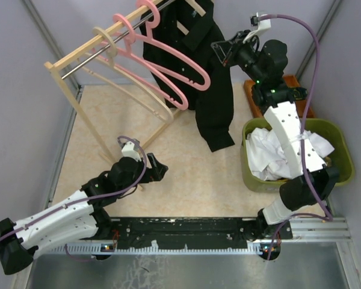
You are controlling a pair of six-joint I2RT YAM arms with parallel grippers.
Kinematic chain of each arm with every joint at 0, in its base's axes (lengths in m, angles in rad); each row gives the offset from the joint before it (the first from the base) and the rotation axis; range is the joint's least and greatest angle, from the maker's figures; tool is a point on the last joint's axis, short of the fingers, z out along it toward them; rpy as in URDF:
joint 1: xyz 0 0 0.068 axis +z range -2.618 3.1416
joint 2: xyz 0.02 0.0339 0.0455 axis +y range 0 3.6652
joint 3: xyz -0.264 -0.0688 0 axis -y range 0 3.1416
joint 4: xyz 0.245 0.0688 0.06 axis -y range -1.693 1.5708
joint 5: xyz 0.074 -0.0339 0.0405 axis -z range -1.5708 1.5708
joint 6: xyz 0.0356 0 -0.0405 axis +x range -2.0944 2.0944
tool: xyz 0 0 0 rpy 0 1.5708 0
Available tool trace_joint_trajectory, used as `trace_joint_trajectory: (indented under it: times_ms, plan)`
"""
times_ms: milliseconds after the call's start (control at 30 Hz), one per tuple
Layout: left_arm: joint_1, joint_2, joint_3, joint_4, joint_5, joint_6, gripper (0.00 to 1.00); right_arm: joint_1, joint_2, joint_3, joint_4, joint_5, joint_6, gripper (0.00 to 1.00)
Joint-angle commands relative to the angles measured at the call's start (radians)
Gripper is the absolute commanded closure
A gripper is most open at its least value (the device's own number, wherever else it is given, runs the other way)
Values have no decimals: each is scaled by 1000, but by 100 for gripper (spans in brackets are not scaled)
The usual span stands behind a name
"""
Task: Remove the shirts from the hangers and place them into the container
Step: Pick up the hanger from the clothesline.
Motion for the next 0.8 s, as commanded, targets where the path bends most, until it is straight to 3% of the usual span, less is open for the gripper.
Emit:
trace_joint_trajectory:
  times_ms: [0, 167, 233, 567, 667, 767]
  plan:
    - [-2, 0, 21, 5, 7, 1, 1, 7, -91, 39, 136, 78, 18, 100]
    - [-1, -7, 15, 3, 2, -6, 1, 8, -231, -118, -98, 339, -37, 100]
    - [-1, -8, 13, 8, -2, -6, 1, 8, -316, -223, -147, 354, -37, 100]
    - [-2, -31, 33, 64, 36, 30, 1, 8, -647, -739, -321, 31, 170, 100]
    - [-2, -78, 12, 166, 79, 71, 2, 9, -768, -906, -285, -145, 256, 100]
    - [-2, -130, -17, 269, 126, 102, 5, 9, -848, -954, -424, -171, 227, 100]
